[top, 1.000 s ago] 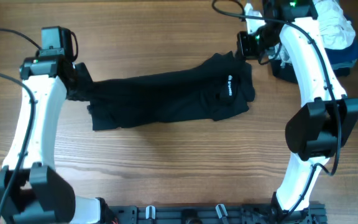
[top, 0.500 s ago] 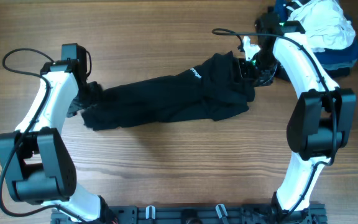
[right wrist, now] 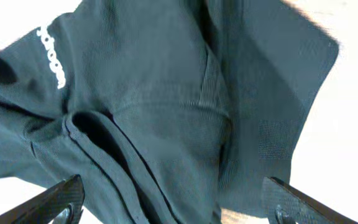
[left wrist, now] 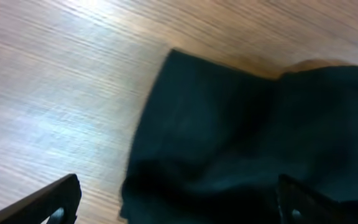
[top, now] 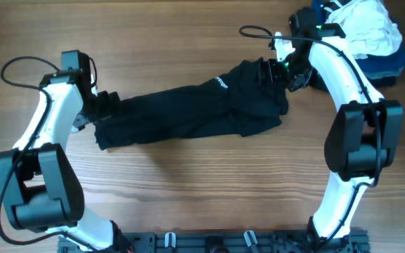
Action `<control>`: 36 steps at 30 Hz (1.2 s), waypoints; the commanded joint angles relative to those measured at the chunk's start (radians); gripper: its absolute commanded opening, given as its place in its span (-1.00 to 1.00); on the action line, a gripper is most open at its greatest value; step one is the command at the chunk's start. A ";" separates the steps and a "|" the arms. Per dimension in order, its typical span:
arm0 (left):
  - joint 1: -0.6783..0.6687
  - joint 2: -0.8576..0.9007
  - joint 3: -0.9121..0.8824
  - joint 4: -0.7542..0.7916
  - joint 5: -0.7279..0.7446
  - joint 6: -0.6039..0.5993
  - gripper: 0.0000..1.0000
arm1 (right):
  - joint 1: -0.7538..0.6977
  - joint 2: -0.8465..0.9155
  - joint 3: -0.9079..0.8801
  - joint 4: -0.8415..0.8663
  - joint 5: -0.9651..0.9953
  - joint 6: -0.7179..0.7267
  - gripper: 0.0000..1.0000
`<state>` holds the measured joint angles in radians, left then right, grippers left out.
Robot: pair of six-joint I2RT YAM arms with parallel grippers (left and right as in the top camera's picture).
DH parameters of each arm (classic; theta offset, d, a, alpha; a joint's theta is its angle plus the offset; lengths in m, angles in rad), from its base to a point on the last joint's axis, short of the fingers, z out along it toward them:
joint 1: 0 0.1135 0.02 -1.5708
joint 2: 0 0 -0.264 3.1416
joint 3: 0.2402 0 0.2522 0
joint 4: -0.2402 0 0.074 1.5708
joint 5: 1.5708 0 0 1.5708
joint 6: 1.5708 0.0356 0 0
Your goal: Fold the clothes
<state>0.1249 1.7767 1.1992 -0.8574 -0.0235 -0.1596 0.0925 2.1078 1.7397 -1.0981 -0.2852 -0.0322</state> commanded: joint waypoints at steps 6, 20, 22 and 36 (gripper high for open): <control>0.002 0.006 -0.182 0.202 0.132 0.086 1.00 | -0.008 -0.019 0.024 0.008 -0.023 -0.015 0.84; 0.009 0.000 -0.348 0.420 0.187 0.056 -0.92 | -0.007 -0.019 0.023 0.035 -0.030 0.071 0.55; 0.020 -0.016 -0.332 0.419 0.154 0.039 -0.92 | -0.006 -0.019 0.023 0.032 -0.030 0.088 0.49; 0.063 -0.135 -0.081 0.207 -0.043 0.096 -0.92 | -0.004 -0.019 0.023 0.010 -0.030 0.088 0.44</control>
<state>0.2043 1.6638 1.0817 -0.6289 -0.0231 -0.0875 0.0925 2.1078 1.7416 -1.0866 -0.2955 0.0414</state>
